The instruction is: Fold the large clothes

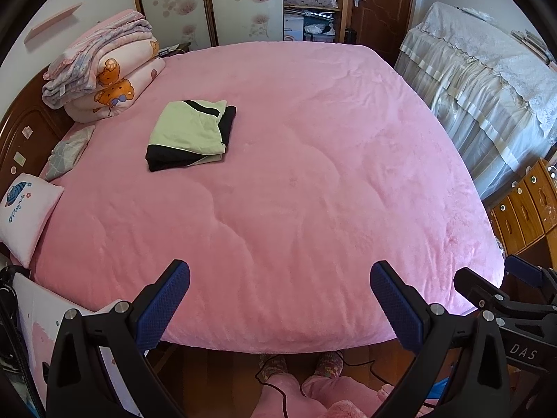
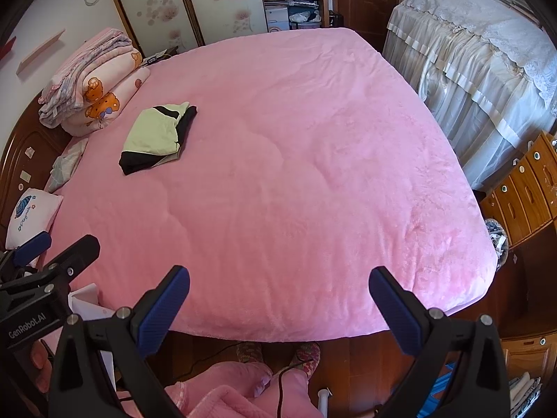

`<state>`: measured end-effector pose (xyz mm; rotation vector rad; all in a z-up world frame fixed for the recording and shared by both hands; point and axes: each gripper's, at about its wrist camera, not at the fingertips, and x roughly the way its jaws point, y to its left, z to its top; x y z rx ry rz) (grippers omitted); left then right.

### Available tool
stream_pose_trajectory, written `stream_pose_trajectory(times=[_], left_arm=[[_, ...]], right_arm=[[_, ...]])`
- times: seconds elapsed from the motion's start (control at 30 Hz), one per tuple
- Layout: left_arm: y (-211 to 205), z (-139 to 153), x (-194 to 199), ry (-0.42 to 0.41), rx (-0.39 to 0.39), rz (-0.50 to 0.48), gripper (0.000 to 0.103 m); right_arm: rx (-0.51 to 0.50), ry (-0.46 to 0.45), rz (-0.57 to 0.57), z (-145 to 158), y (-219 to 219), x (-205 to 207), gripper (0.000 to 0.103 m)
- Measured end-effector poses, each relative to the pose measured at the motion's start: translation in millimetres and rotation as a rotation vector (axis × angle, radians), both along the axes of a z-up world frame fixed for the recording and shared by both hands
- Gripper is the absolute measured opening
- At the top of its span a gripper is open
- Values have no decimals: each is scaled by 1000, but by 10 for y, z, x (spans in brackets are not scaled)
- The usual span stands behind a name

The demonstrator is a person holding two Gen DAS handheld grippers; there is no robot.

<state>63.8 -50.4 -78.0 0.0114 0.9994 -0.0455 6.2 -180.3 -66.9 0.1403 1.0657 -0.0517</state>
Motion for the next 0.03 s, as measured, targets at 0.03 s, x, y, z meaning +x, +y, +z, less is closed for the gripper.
stream_pose_trajectory(times=[0.03], left_arm=[[-2,0,4,0,-1,-1,103]], right_arm=[[-1,1,0,0,0,0,103]])
